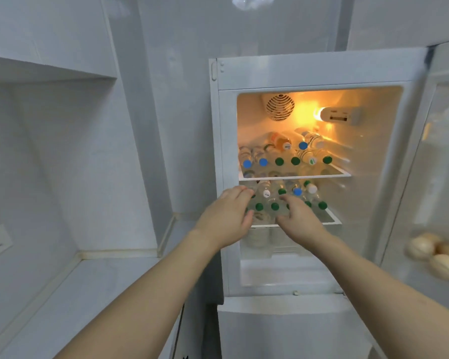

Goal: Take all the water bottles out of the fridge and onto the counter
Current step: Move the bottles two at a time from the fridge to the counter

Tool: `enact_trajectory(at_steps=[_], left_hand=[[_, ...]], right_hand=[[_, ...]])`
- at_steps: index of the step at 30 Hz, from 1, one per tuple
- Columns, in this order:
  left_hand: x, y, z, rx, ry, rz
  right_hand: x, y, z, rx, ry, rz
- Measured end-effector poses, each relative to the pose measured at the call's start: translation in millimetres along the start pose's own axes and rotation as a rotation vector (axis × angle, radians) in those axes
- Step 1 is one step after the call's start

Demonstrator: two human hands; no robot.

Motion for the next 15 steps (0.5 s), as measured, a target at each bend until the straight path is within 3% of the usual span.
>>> enact_trajectory(at_steps=[6, 15], left_hand=[[95, -44, -1, 0.051, -0.049, 0.008], [238, -105, -32, 0.211, 0.057, -0.053]], right_hand=[[77, 19, 39, 0.017, -0.021, 0.093], [205, 41, 83, 0.018, 0.003, 0.222]])
Point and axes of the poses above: each hand's wrist, its own x-axis towards the middle knuckle, its own y-axis out of the back of the hand, z = x × y, the point moved 4 cm from there along x, towards the middle knuckle, and after that the axes turned 7 degrees about z, right-handed, at the moved point
